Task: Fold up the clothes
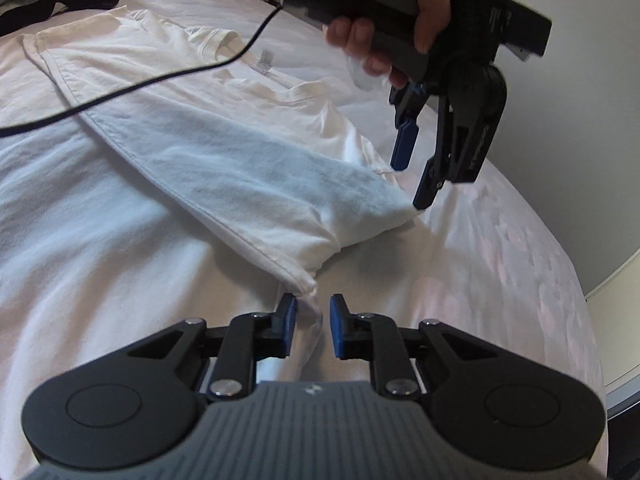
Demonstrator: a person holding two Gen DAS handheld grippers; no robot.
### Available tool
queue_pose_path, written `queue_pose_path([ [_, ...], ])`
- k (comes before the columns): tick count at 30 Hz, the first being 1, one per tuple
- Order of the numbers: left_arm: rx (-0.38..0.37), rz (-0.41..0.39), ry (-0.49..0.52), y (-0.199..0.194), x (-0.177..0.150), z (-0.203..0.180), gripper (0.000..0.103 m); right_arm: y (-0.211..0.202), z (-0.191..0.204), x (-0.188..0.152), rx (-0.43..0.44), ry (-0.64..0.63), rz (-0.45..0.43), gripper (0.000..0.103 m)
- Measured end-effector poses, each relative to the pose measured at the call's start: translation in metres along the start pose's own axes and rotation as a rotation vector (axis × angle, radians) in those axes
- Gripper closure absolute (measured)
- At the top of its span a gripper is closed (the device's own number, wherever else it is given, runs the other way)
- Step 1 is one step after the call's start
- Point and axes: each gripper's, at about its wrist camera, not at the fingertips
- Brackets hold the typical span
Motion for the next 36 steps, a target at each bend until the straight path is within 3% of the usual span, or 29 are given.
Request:
queue_pose_path([
  [3,-0.030,0.020,-0.023,0.010,0.002,0.005,0.065,0.001,0.006,0.002,0.009,-0.017,-0.018,0.084],
  [6,-0.041,0.032,-0.043,0.016,0.002,0.005,0.081,0.002,0.016,0.002,0.021,-0.066,-0.028,0.082],
  [8,-0.043,0.034,-0.044,0.017,0.004,0.004,0.099,0.000,0.018,0.002,0.014,-0.073,-0.036,0.081],
  [9,-0.044,0.036,-0.038,0.017,0.004,0.001,0.101,-0.002,0.017,0.003,0.015,-0.063,-0.046,0.081],
  [10,-0.032,0.032,-0.028,0.016,0.005,-0.002,0.101,-0.003,0.014,0.004,0.022,-0.044,-0.058,0.084],
  [11,-0.020,0.027,-0.017,0.015,0.006,-0.005,0.102,-0.005,0.010,0.006,0.034,-0.014,-0.065,0.094],
  [17,0.020,-0.037,-0.028,0.004,0.017,-0.012,0.102,-0.007,-0.019,0.004,0.066,0.180,0.010,0.096],
  [28,0.055,-0.035,-0.074,0.029,0.013,-0.009,0.102,0.007,-0.020,-0.004,0.123,0.226,0.107,0.095],
  [36,0.091,-0.087,-0.110,-0.022,-0.010,-0.003,0.081,0.005,-0.038,-0.017,0.117,0.328,0.183,0.092],
])
Point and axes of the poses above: each gripper's, at about its wrist camera, not at the fingertips, and y roughly the way its jaws point, z to its left, x to its top, and after that the axes turned 6 degrees about -x, right-handed
